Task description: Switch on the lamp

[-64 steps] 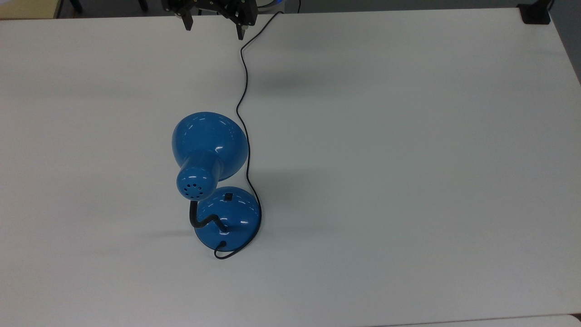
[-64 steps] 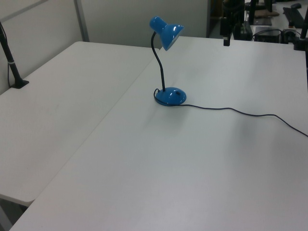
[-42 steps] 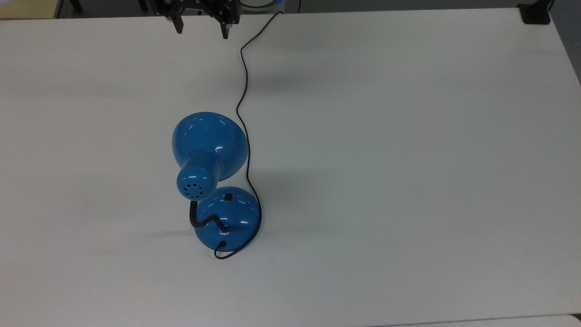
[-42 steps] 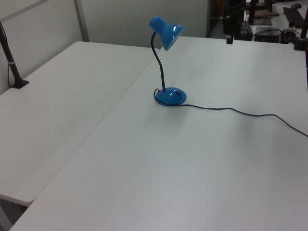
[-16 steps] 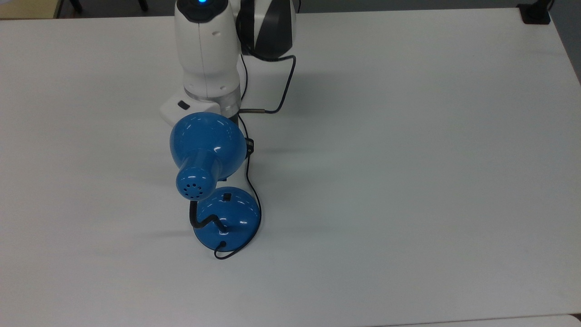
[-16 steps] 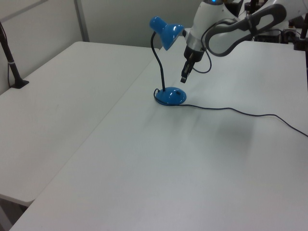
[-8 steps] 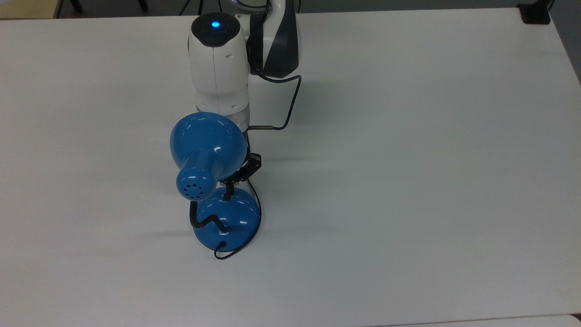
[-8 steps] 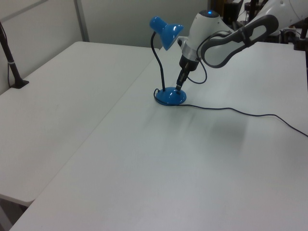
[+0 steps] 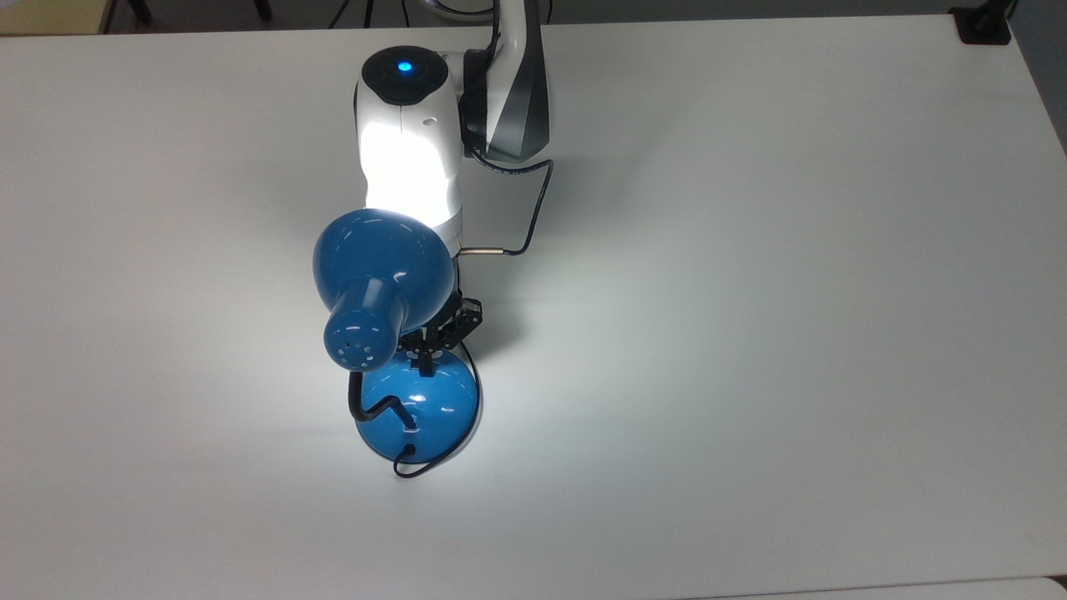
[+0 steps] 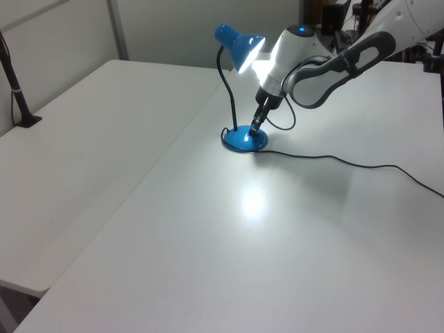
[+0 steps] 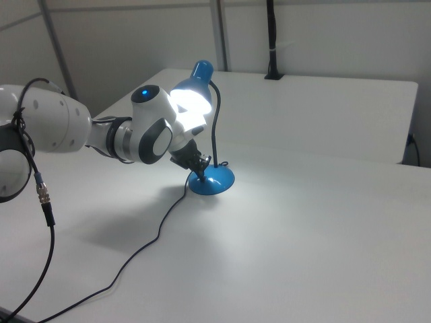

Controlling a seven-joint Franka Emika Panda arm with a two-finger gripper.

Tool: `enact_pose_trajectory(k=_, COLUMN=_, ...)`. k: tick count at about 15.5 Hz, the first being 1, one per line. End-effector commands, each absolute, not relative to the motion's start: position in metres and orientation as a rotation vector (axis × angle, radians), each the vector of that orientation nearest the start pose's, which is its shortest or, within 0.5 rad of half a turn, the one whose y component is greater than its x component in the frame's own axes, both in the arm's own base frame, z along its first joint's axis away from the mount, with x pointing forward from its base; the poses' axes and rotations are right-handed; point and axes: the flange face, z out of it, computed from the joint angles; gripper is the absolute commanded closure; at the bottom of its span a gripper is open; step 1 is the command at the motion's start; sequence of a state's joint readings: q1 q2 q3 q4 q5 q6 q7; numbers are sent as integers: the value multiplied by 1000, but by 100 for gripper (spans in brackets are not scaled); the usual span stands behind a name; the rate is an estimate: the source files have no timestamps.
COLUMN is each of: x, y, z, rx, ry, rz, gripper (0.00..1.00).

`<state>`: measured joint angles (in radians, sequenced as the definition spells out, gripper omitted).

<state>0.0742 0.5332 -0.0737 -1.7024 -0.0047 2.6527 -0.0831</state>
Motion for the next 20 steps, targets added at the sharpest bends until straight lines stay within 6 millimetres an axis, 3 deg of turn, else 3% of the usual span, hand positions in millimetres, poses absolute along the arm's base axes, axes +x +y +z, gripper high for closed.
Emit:
enact_pose_trajectory(k=1, x=713, y=16, z=315, rx=-3123, ry=-169, rz=-698, gripper=100)
enact_pose_trajectory(k=5, x=703, y=14, z=339, rx=-3115, ry=-161, rz=-713, gripper=100)
enact_pose_trajectory(k=10, x=644, y=13, z=374, rx=-3134, ry=-142, rz=-528, gripper=100)
enact_pose_trajectory(k=14, x=604, y=4, z=430, rx=-3156, ry=-21, rz=-234, gripper=97)
enact_pose_trajectory(k=15, x=595, y=1, z=446, rx=-3158, ry=-11, rz=-190, gripper=90)
enact_pose_trajectory(k=17, x=581, y=-5, z=484, rx=-3159, ry=-8, rz=-61, gripper=56)
enact_pose_trajectory(k=18, x=575, y=-9, z=501, rx=-3156, ry=4, rz=9, gripper=25)
enact_pose_trajectory(k=19, x=572, y=-9, z=515, rx=-3153, ry=16, rz=65, gripper=0)
enact_pose_trajectory(k=20, x=570, y=-8, z=526, rx=-3151, ry=17, rz=101, gripper=0)
